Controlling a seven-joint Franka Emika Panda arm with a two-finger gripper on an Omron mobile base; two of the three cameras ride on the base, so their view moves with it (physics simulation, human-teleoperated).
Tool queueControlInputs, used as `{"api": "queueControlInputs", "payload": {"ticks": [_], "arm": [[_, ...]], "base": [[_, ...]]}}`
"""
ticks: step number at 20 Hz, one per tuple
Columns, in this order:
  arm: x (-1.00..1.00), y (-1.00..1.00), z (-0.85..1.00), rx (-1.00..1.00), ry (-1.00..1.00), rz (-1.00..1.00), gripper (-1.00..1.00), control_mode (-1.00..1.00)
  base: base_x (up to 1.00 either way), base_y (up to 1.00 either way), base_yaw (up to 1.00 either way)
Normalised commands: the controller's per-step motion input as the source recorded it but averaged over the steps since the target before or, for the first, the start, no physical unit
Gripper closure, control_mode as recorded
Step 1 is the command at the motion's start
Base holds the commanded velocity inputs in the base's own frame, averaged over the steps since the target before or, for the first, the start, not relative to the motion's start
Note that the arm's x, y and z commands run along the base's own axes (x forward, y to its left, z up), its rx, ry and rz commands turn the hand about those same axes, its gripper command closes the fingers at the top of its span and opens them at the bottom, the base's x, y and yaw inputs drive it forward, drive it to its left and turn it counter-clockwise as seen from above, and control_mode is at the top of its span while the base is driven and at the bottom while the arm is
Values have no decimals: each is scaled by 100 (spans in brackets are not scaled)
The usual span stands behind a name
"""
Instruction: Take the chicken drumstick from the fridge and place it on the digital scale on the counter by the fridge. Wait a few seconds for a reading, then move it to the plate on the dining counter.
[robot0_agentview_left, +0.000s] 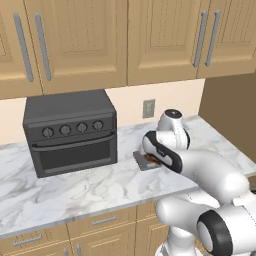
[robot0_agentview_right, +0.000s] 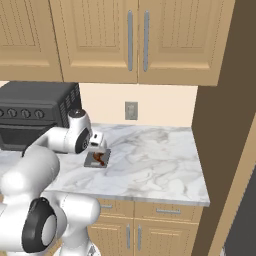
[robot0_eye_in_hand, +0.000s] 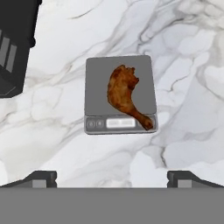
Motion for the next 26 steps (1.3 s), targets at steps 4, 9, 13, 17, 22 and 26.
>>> {"api": "queueControlInputs", "payload": {"ticks": [4, 9, 13, 17, 22, 26], "arm": [[37, 0, -5, -2, 0, 0, -100, -100], [29, 0, -8, 0, 0, 0, -100, -100], [25, -1, -22, 0, 0, 0, -100, -100], [26, 0, -37, 0, 0, 0, -100, -100], [25, -1, -37, 0, 0, 0, -100, -100], [22, -1, -29, 0, 0, 0, -100, -100]], "base": [[0, 0, 0], [0, 0, 0], [0, 0, 0], [0, 0, 0], [0, 0, 0], [0, 0, 0]]}}
